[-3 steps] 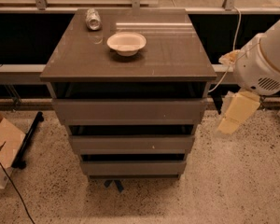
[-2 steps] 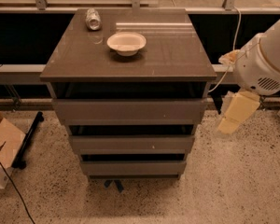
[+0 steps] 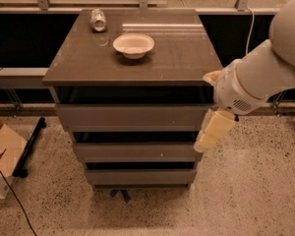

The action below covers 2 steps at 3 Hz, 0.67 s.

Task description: Open top drawer

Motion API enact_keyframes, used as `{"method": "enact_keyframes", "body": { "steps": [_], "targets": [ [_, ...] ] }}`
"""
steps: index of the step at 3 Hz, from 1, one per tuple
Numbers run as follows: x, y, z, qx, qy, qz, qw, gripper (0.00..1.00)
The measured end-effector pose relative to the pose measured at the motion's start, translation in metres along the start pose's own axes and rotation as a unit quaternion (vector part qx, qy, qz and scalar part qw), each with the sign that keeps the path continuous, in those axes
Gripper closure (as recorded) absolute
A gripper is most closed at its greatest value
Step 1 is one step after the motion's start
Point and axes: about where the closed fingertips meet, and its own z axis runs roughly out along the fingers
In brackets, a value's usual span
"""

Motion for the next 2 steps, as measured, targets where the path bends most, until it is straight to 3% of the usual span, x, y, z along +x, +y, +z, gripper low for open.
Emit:
{"method": "enact_keyframes", "body": {
  "steps": [1,2],
  "targets": [
    [-0.013,-0.014,0.062,-0.014,-0.058,0.013,0.9981,0.0],
    [-0.019,-0.03,0.1,-0.024,-0.094,0.028,0.9948,0.0]
  ]
}}
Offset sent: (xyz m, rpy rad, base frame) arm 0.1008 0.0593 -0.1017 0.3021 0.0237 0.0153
